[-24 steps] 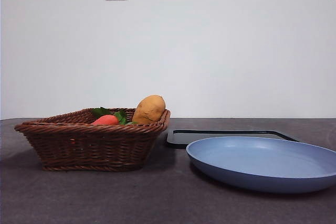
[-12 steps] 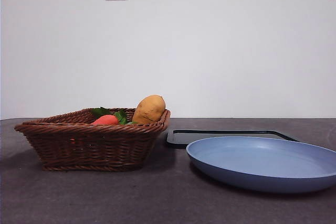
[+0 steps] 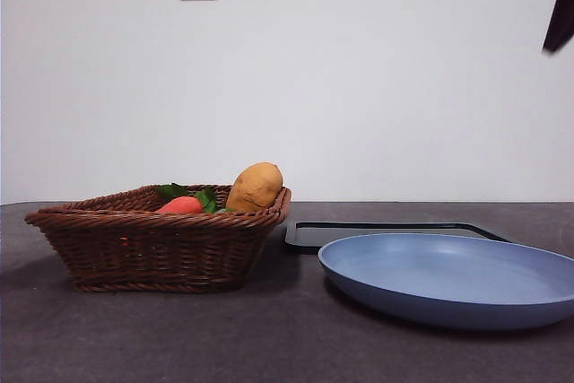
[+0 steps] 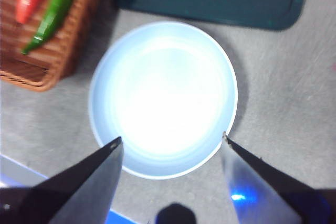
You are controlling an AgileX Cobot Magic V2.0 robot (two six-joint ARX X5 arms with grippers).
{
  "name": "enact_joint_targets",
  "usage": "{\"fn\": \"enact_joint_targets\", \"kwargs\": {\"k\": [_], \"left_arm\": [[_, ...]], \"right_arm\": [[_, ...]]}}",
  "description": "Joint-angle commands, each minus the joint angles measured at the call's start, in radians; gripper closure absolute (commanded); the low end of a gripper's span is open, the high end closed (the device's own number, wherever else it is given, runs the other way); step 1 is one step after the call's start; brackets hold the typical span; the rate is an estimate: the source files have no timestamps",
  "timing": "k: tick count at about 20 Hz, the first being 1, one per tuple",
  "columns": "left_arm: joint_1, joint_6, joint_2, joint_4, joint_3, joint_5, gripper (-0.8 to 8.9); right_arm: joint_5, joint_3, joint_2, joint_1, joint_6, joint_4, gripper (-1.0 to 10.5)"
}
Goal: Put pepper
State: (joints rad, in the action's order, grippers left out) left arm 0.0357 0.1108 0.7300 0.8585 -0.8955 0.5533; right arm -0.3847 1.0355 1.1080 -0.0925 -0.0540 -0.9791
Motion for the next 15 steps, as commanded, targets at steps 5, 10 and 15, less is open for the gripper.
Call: {"fn": "enact_joint_targets", "kwargs": {"k": [5,10,15], "left_arm": [[0.002,-0.006,0.003,-0.013,-0.016,0.005,4.19],[0.002,-0.006,0.003,-0.019,-0.016,0.005,4.19],[0.002,-0.006,0.003,-0.019,-0.016,0.005,4.19]], "right_arm": [[0.046,0.017,0.29,-0.002,0.011,0.089,6.2],[0.076,0.017,0.46,-0.003,-0.008,0.145,6.2],[0.103,0.017,0.546,-0.003,-0.024,0.179,6.5]]}}
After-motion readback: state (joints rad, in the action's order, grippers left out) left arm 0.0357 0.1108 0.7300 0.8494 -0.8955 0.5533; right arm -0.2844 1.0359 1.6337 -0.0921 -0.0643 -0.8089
